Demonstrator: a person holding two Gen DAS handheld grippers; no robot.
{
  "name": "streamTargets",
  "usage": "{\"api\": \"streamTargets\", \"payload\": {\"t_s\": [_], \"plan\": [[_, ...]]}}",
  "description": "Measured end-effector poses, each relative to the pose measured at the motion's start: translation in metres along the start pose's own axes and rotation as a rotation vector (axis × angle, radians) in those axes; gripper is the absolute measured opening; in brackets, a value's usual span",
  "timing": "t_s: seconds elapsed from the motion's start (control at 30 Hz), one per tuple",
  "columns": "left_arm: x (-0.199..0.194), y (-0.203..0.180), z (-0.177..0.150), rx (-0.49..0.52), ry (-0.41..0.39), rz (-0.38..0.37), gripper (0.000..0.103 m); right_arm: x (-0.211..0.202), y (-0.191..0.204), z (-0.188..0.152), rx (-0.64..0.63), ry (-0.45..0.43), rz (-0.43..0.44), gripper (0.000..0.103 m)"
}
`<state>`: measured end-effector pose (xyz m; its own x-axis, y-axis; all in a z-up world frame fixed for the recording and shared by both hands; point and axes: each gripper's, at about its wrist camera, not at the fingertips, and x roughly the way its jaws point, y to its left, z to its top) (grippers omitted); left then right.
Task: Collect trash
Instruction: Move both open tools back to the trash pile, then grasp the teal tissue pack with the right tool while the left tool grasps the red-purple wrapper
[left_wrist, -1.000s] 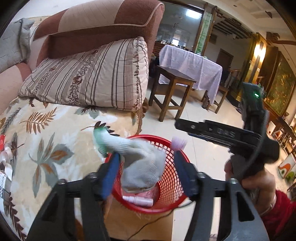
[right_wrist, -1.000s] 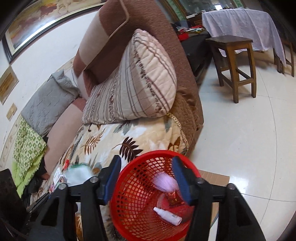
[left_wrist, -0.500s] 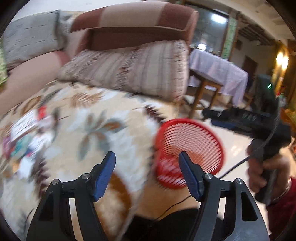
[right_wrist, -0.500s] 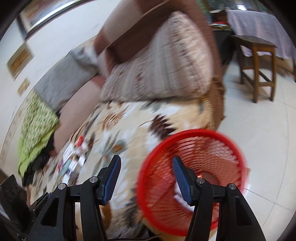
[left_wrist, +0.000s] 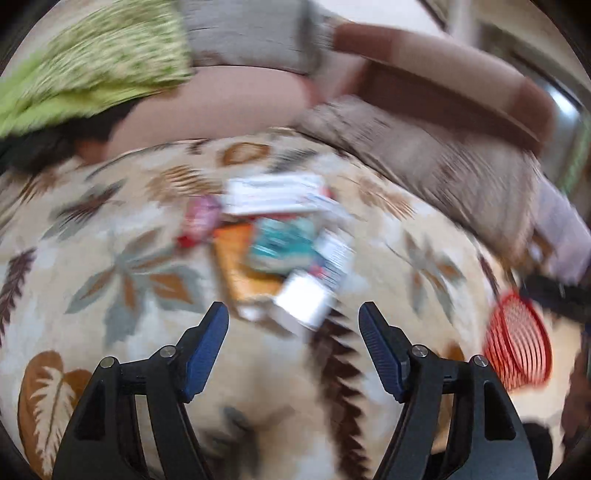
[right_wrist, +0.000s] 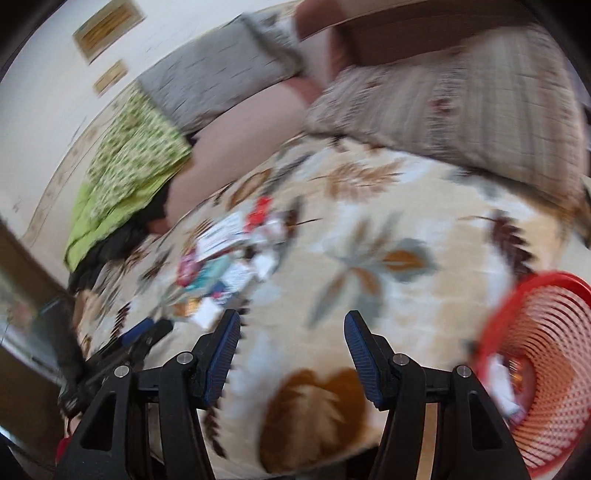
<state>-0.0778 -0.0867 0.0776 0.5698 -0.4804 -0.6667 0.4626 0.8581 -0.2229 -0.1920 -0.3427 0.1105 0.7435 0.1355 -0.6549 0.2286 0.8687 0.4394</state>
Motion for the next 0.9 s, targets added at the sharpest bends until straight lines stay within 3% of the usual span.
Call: {"api": "streamTargets", "payload": {"t_s": [0.23, 0.37, 0.57, 0.8, 0.83, 0.87, 0.9], "plan": [[0.013, 0.078, 0.006, -0.215, -0.063, 0.148, 0.072, 0.091, 0.055, 0.026, 0.007, 0.105, 0.114, 0.063], [0.013, 0.111, 0.007, -0.335, -0.073, 0.167, 0.072, 0.147, 0.072, 0.041, 0.014, 0.147, 0.081, 0.063], [0.007, 0.119, 0.009, -0.345, -0.099, 0.184, 0.072, 0.198, 0.093, 0.046, -0.038, 0.195, 0.012, 0.063], [0.007, 0.117, 0.011, -0.331, -0.105, 0.200, 0.072, 0.214, 0.130, 0.032, -0.266, 0.171, -0.065, 0.062], [0.007, 0.117, 0.011, -0.327, -0.105, 0.203, 0.072, 0.214, 0.131, 0.031, -0.296, 0.172, -0.068, 0.059], [0.007, 0.117, 0.011, -0.327, -0.106, 0.206, 0.072, 0.214, 0.133, 0.028, -0.327, 0.174, -0.071, 0.032], [0.007, 0.117, 0.011, -0.329, -0.107, 0.205, 0.072, 0.214, 0.131, 0.028, -0.323, 0.172, -0.068, 0.028]]}}
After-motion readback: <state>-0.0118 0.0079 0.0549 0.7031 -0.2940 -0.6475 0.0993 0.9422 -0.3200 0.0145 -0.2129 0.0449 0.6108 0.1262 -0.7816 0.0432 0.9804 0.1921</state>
